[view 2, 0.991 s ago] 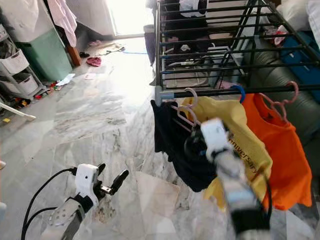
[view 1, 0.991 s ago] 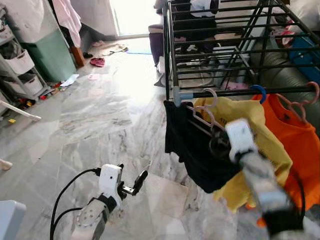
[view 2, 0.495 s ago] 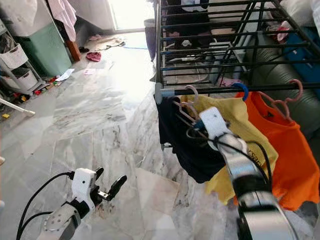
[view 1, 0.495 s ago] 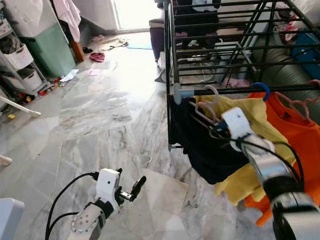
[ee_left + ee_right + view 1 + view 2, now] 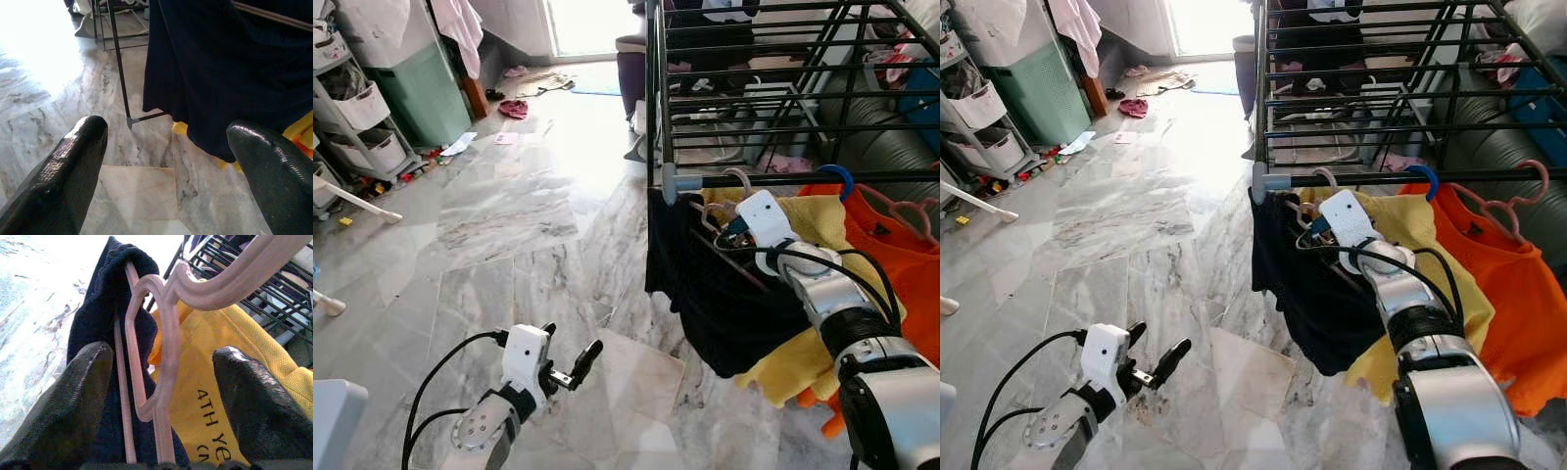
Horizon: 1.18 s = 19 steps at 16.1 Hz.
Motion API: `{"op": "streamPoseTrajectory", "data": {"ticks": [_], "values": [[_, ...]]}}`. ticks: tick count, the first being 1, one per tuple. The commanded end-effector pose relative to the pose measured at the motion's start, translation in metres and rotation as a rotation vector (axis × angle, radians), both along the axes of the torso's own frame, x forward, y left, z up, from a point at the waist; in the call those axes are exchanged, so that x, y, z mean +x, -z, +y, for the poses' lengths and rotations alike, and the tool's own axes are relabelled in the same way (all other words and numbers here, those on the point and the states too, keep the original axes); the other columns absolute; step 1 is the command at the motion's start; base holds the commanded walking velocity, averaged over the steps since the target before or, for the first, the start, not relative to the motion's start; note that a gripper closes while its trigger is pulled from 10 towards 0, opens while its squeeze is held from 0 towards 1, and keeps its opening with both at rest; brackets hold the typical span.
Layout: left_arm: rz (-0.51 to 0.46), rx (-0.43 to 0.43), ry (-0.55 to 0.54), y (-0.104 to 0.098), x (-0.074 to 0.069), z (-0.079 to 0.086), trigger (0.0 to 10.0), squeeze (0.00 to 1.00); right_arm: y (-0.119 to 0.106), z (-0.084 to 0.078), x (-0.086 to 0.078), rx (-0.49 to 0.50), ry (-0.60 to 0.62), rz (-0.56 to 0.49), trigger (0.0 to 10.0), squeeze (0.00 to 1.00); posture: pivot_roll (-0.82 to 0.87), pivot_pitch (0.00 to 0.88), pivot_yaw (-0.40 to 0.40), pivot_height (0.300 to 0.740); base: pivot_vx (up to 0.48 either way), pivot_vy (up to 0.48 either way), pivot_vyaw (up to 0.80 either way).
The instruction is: Hang hanger
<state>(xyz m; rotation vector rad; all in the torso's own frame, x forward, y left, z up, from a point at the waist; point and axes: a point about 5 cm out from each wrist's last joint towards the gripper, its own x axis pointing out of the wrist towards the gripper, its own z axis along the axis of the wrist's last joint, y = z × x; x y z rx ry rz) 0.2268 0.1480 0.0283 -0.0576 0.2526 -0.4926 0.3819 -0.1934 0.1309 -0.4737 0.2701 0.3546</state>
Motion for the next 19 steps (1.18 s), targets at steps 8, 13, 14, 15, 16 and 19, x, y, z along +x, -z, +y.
{"op": "streamPoseTrajectory", "data": {"ticks": [8,13,14,15,16,19], "values": [[0.008,0.032,0.029,0.003,0.003,-0.002,10.0,0.00,-0.011,-0.008,0.005,0.105,-0.011,0.057,0.0,0.00,-0.11,0.023,0.077,0.740,0.000,0.000,0.00],[0.016,0.057,0.048,0.007,0.004,-0.003,10.0,0.00,-0.012,-0.012,0.003,0.223,-0.010,0.101,0.0,0.00,-0.11,0.024,0.083,0.740,0.000,0.000,0.00],[0.017,0.059,0.048,0.007,0.004,-0.003,10.0,0.00,-0.011,-0.012,0.003,0.219,-0.015,0.104,0.0,0.00,-0.11,0.024,0.083,0.740,0.000,0.000,0.00],[0.018,0.066,0.055,0.008,0.004,-0.002,10.0,0.00,-0.011,-0.013,0.002,0.239,-0.034,0.123,0.0,0.00,-0.11,0.022,0.087,0.740,0.000,0.000,0.00],[0.018,0.068,0.057,0.008,0.004,-0.002,10.0,0.00,-0.010,-0.013,0.001,0.245,-0.039,0.128,0.0,0.00,-0.11,0.022,0.088,0.740,0.000,0.000,0.00],[0.019,0.076,0.065,0.009,0.004,-0.002,10.0,0.00,-0.008,-0.014,-0.001,0.268,-0.048,0.148,0.0,0.00,-0.11,0.019,0.095,0.740,0.000,0.000,0.00]]}}
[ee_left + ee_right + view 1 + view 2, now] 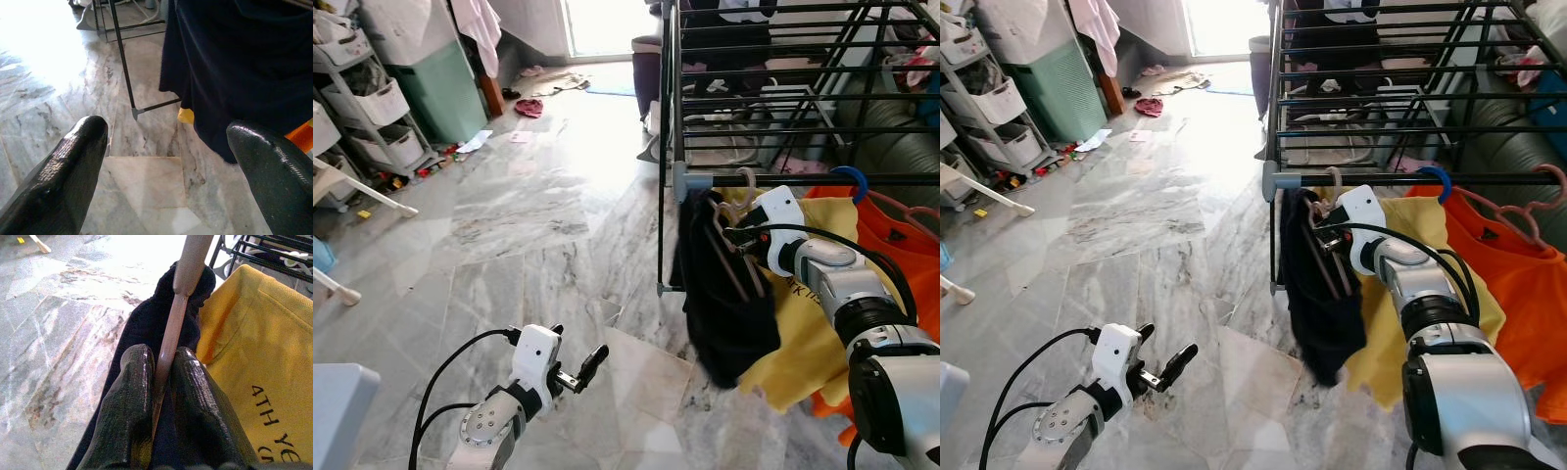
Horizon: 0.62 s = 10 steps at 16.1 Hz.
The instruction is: Hang hanger
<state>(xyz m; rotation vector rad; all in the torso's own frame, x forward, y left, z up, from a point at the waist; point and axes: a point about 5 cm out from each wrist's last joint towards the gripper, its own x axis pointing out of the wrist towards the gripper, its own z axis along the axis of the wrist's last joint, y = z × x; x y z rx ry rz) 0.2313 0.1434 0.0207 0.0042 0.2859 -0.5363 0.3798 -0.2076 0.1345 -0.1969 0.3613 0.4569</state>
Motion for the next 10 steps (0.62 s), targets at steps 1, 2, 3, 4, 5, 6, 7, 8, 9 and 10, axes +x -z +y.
{"op": "streamPoseTrajectory", "data": {"ticks": [1,2,3,4,5,6,7,8,9,10], "values": [[0.001,0.018,0.016,0.0011,-0.0002,0.0021,10.0,0.00,-0.0040,-0.0001,0.0012,0.012,-0.007,-0.005,0.0,0.00,-0.11,0.018,0.095,0.740,0.000,0.000,0.00],[-0.001,0.022,0.021,0.0013,0.0003,0.0015,10.0,0.00,-0.0014,-0.0031,0.0004,-0.005,0.018,0.003,0.0,0.00,-0.11,0.015,0.097,0.740,0.000,0.000,0.00],[-0.002,0.024,0.024,0.0014,0.0005,0.0012,10.0,0.00,-0.0004,-0.0036,0.0002,-0.011,0.028,0.004,0.0,0.00,-0.11,0.013,0.098,0.740,0.000,0.000,0.00],[-0.002,0.025,0.025,0.0014,0.0008,0.0008,10.0,0.00,0.0007,-0.0041,0.0001,-0.010,0.040,0.006,0.0,0.00,-0.11,0.012,0.099,0.740,0.000,0.000,0.00],[-0.002,0.028,0.027,0.0016,0.0008,0.0004,10.0,0.00,0.0016,-0.0053,-0.0002,-0.027,0.055,-0.004,0.0,0.00,-0.11,0.010,0.099,0.740,0.000,0.000,0.00],[-0.002,0.030,0.029,0.0018,0.0008,0.0000,10.0,0.00,0.0011,-0.0048,0.0001,-0.018,0.065,-0.020,0.0,0.00,-0.11,0.009,0.099,0.740,0.000,0.000,0.00],[-0.002,0.032,0.029,0.0022,0.0007,-0.0002,10.0,0.00,0.0007,-0.0026,0.0002,0.001,0.057,-0.028,0.0,0.00,-0.11,0.006,0.100,0.740,0.000,0.000,0.00],[-0.003,0.034,0.031,0.0025,0.0007,-0.0006,10.0,0.00,0.0014,-0.0007,-0.0002,0.007,0.051,-0.035,0.0,0.00,-0.11,0.004,0.101,0.740,0.000,0.000,0.00],[-0.005,0.037,0.033,0.0027,0.0012,-0.0014,10.0,0.00,0.0011,0.0003,0.0001,0.007,0.065,-0.060,0.0,0.00,-0.11,0.000,0.102,0.740,0.000,0.000,0.00],[-0.008,0.039,0.032,0.0027,0.0015,-0.0018,10.0,0.00,-0.0032,0.0001,0.0018,0.000,0.089,-0.112,0.0,0.00,-0.11,0.000,0.102,0.740,0.000,0.000,0.00]]}}
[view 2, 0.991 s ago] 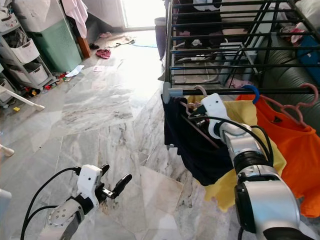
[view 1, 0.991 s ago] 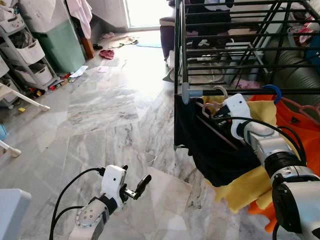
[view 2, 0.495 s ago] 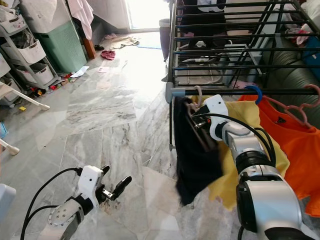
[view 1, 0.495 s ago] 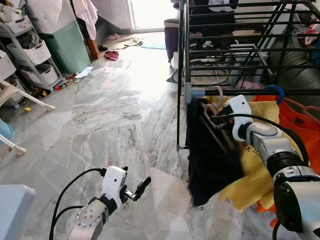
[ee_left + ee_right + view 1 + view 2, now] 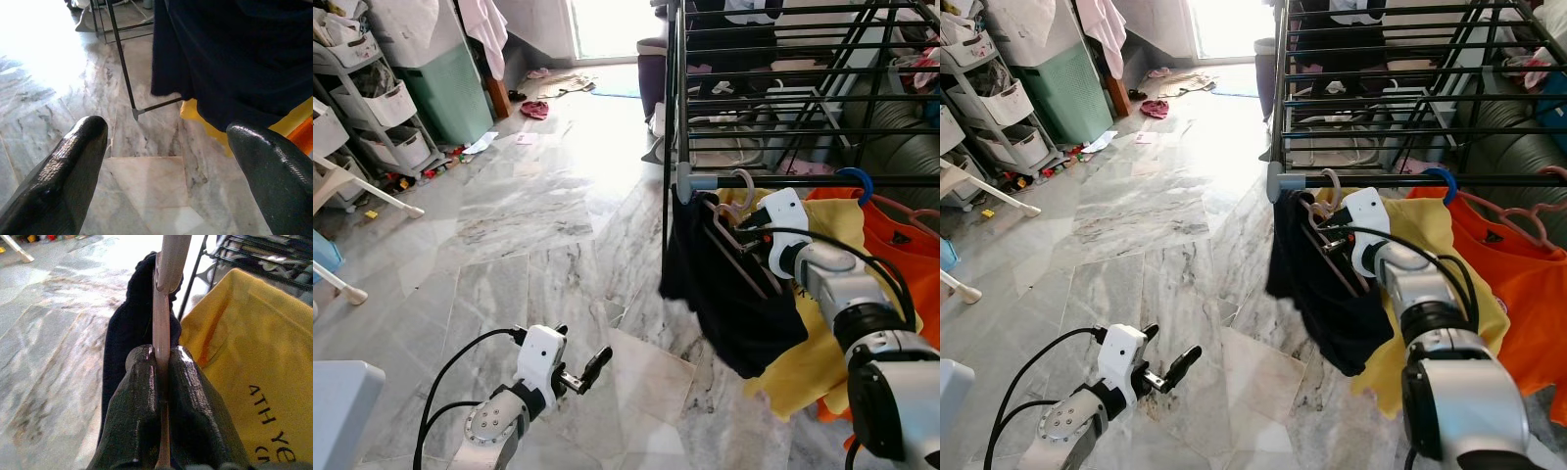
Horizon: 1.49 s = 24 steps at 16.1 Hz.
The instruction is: Hang hanger
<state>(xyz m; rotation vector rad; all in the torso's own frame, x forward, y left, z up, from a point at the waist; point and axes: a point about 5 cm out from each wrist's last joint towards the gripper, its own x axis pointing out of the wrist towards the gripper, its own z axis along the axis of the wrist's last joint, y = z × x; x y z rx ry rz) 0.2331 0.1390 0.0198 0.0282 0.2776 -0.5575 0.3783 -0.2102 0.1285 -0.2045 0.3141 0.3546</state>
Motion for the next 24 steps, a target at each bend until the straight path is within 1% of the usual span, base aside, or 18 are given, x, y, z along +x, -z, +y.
{"op": "streamPoseTrajectory", "data": {"ticks": [1,2,3,6,7,8,9,10,11,12,13,15,16,18,20,21,22,24], "values": [[-0.002,0.025,0.005,0.001,0.000,0.002,10.0,0.00,-0.013,0.002,0.005,0.025,0.020,-0.080,0.0,0.00,-0.11,0.000,0.101,0.740,0.000,0.000,0.00],[-0.019,0.026,-0.011,-0.001,0.003,0.002,10.0,0.00,-0.020,0.000,0.007,0.043,0.079,-0.145,0.0,0.00,-0.11,0.000,0.099,0.740,0.000,0.000,0.00],[-0.051,0.033,-0.044,-0.005,0.009,0.004,10.0,0.00,-0.024,0.000,0.006,0.092,0.136,-0.211,0.0,0.00,-0.12,0.000,0.092,0.740,0.000,0.000,0.00],[-0.070,0.041,-0.074,-0.008,0.013,0.006,10.0,0.00,-0.016,0.001,-0.008,0.073,0.191,-0.307,0.0,0.00,-0.12,0.000,0.090,0.740,0.000,0.000,0.00],[-0.075,0.043,-0.075,-0.008,0.015,0.006,10.0,0.00,-0.010,0.004,-0.016,0.083,0.198,-0.321,0.0,0.00,-0.13,0.000,0.091,0.740,0.000,0.000,0.00],[-0.077,0.045,-0.072,-0.009,0.016,0.005,10.0,0.00,-0.007,0.006,-0.021,0.070,0.191,-0.331,4.4,0.00,-0.14,0.000,0.094,0.740,0.000,0.000,0.00],[-0.080,0.046,-0.071,-0.009,0.017,0.004,10.0,0.00,-0.003,0.009,-0.026,0.051,0.185,-0.341,6.9,0.00,-0.15,0.000,0.096,0.740,0.000,0.000,0.00],[-0.082,0.047,-0.068,-0.009,0.018,0.003,10.0,0.00,0.000,0.012,-0.032,0.058,0.185,-0.341,10.0,0.00,-0.15,0.000,0.096,0.740,0.000,0.000,0.00],[-0.084,0.048,-0.065,-0.009,0.019,0.001,10.0,0.00,0.005,0.015,-0.039,0.051,0.192,-0.345,10.0,0.00,-0.16,0.000,0.100,0.740,0.000,0.000,0.00],[-0.089,0.050,-0.066,-0.009,0.021,-0.001,10.0,0.00,0.015,0.018,-0.057,0.040,0.220,-0.350,10.0,0.00,-0.17,0.000,0.100,0.740,0.000,0.000,0.00],[-0.092,0.050,-0.069,-0.009,0.022,-0.001,10.0,0.00,0.024,0.021,-0.068,0.031,0.231,-0.341,10.0,0.00,-0.17,0.000,0.100,0.740,0.000,0.000,0.00],[-0.092,0.048,-0.073,-0.009,0.023,-0.001,10.0,0.00,0.035,0.025,-0.081,0.020,0.248,-0.319,10.0,0.00,-0.18,0.000,0.101,0.740,0.000,0.000,0.00],[-0.090,0.049,-0.078,-0.008,0.023,-0.001,10.0,0.00,0.042,0.028,-0.089,-0.007,0.246,-0.311,10.0,0.00,-0.18,0.000,0.102,0.740,0.000,0.000,0.00],[-0.089,0.050,-0.083,-0.006,0.023,-0.001,10.0,0.00,0.049,0.031,-0.097,-0.027,0.245,-0.293,10.0,0.00,-0.18,0.000,0.103,0.740,0.000,0.000,0.00],[-0.074,0.058,-0.076,-0.002,0.020,-0.003,10.0,0.00,0.063,0.040,-0.107,-0.072,0.169,-0.242,10.0,0.00,-0.18,0.000,0.105,0.740,0.000,0.000,0.00],[-0.055,0.046,-0.056,0.000,0.018,-0.004,10.0,0.00,0.063,0.048,-0.110,-0.035,0.105,-0.246,10.0,0.00,-0.18,0.000,0.111,0.740,0.000,0.000,0.00],[-0.052,0.039,-0.049,0.001,0.018,-0.005,10.0,0.00,0.062,0.051,-0.110,-0.001,0.084,-0.233,10.0,0.00,-0.18,0.000,0.111,0.740,0.000,0.000,0.00],[-0.051,0.030,-0.038,0.000,0.018,-0.005,10.0,0.00,0.054,0.067,-0.114,0.131,-0.035,-0.196,10.0,0.00,-0.18,0.000,0.112,0.740,0.000,0.000,0.00]]}}
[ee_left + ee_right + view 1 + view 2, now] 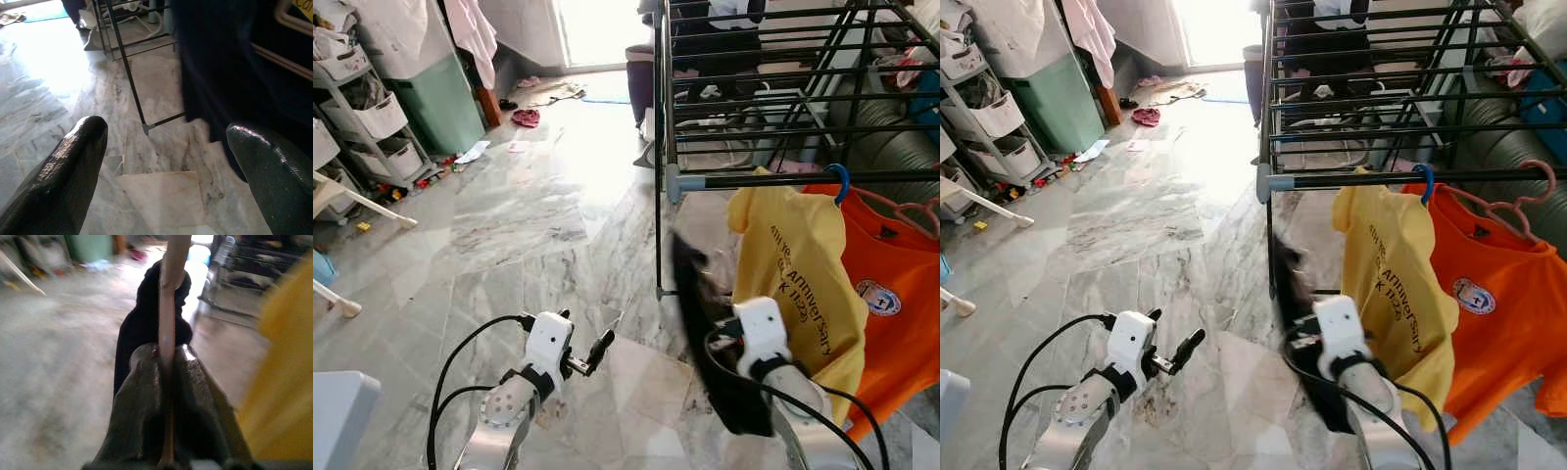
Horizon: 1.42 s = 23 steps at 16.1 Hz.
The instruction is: Hang hanger
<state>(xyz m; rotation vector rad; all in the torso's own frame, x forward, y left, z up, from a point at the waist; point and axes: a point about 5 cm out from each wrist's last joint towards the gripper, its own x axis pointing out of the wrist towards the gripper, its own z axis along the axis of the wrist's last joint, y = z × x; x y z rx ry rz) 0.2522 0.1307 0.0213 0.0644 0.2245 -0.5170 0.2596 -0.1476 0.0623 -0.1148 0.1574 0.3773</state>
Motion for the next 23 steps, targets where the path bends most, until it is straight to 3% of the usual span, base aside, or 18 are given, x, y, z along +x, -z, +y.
{"op": "streamPoseTrajectory", "data": {"ticks": [1,5,7,9,15,23], "values": [[0.013,-0.003,-0.001,0.002,0.000,0.002,10.0,0.00,-0.027,0.019,0.001,0.090,-0.140,-0.074,10.0,0.00,-0.18,0.000,0.109,0.740,0.000,0.000,0.00],[0.039,-0.010,-0.021,0.006,0.001,0.001,10.0,0.00,-0.032,0.022,0.002,0.121,-0.182,-0.064,10.0,0.00,-0.18,0.000,0.105,0.740,0.000,0.000,0.00],[0.065,0.004,-0.099,0.009,0.003,0.003,10.0,0.00,-0.031,0.022,-0.001,0.096,-0.191,-0.052,10.0,0.00,-0.18,0.000,0.103,0.740,0.000,0.000,0.00],[0.077,0.020,-0.123,0.011,0.002,0.006,10.0,0.00,-0.025,0.020,-0.003,0.084,-0.158,-0.028,10.0,0.00,-0.18,0.000,0.102,0.740,0.000,0.000,0.00],[0.081,0.082,-0.190,0.013,0.006,0.012,10.0,0.00,-0.009,0.032,-0.010,0.047,-0.108,-0.005,10.0,0.00,-0.17,0.000,0.105,0.740,0.000,0.000,0.00],[0.080,0.104,-0.196,0.013,0.007,0.011,10.0,0.00,-0.004,0.030,-0.007,0.024,-0.068,-0.006,10.0,0.00,-0.17,0.000,0.108,0.740,-0.287,0.000,0.00]]}}
